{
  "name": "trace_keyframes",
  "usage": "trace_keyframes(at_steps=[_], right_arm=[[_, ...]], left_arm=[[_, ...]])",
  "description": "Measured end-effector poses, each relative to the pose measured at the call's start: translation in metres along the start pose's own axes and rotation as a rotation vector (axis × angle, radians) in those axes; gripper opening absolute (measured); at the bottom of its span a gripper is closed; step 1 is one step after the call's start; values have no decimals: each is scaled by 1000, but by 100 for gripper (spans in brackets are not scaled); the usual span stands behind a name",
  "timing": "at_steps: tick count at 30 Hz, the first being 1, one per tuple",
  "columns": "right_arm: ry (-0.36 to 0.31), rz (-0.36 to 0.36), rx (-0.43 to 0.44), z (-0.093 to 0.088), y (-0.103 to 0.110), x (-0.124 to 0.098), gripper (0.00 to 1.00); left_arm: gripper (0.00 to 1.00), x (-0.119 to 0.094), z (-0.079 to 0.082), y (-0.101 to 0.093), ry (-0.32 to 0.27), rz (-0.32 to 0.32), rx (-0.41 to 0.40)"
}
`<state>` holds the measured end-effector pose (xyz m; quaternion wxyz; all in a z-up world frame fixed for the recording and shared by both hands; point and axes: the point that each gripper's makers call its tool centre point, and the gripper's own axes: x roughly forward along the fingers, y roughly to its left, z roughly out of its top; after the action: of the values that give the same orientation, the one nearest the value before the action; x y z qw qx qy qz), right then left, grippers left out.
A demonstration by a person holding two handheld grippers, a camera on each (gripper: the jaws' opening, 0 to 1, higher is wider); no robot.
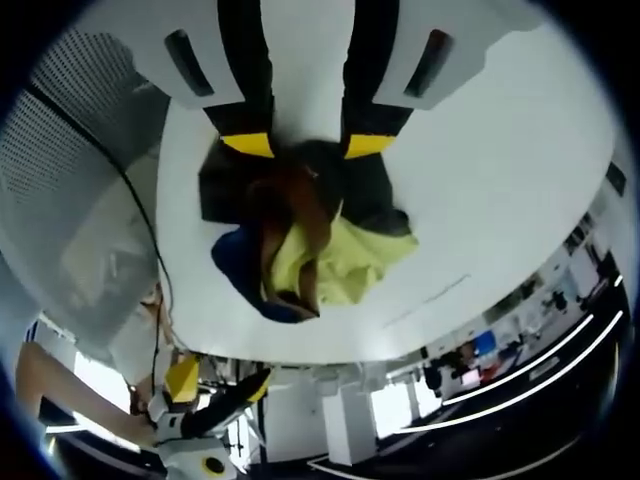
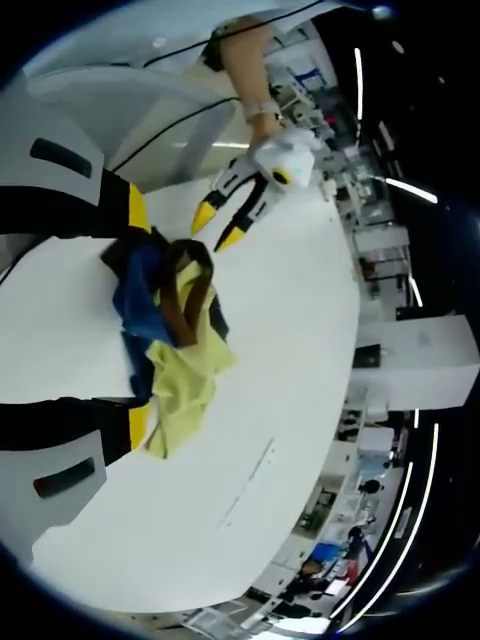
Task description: Fold the garment on the visible template until the final outline fits inside the template.
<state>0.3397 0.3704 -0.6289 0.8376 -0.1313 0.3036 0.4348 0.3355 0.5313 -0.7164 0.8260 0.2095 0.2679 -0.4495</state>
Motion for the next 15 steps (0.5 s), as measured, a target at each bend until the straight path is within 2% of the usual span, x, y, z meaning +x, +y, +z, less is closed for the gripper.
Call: trace_keyframes(at_steps=[5,9,12,15], right_arm=[[3,4,8,-2,0,1,62],[6,5,15,-3,1,2,62],[7,11,17,-4,2,3,62],[12,14,17,-5,2,4,61]], left_arm=[[18,6,-4,0,-2,-2,3],[15,9,-8,-2,19,-10,44],[12,12,-5,-4,-4,-13,74],[10,16,-6,-7,2,-15,104]])
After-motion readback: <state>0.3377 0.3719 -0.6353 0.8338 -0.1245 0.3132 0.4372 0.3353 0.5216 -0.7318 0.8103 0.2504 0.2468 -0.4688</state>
